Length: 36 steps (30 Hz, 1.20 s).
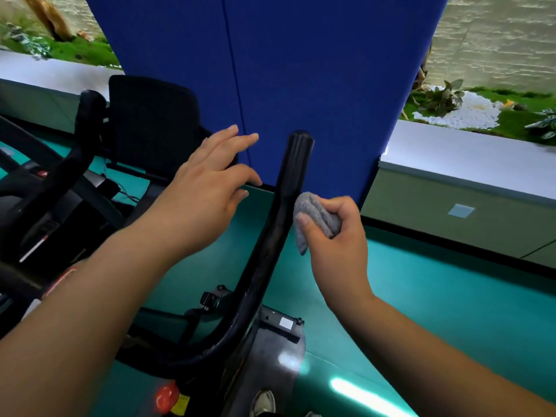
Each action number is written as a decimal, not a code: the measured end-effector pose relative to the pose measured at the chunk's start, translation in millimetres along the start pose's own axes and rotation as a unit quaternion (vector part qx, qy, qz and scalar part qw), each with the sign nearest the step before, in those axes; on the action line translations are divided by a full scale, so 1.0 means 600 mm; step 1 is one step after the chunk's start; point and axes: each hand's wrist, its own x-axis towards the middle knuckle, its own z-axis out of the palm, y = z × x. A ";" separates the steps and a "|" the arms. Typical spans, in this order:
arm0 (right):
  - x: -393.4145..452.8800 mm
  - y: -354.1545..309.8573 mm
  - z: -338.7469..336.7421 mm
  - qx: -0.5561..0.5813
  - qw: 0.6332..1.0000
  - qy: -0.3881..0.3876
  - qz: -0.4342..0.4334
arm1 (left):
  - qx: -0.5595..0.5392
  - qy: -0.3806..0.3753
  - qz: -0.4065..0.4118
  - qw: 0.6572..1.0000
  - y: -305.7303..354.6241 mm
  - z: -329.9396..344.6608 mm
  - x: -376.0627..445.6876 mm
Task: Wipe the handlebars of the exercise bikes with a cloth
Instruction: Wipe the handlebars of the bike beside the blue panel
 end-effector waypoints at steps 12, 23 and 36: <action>-0.008 -0.002 0.003 -0.030 0.999 0.010 0.003 | 0.013 0.006 -0.024 1.000 0.010 -0.004 -0.003; -0.031 0.001 0.024 -0.037 0.997 0.071 -0.013 | 0.003 0.018 0.036 0.999 -0.010 -0.003 -0.007; -0.096 -0.010 0.050 -0.088 0.983 0.146 -0.071 | 0.010 0.008 0.126 0.992 -0.050 -0.005 -0.013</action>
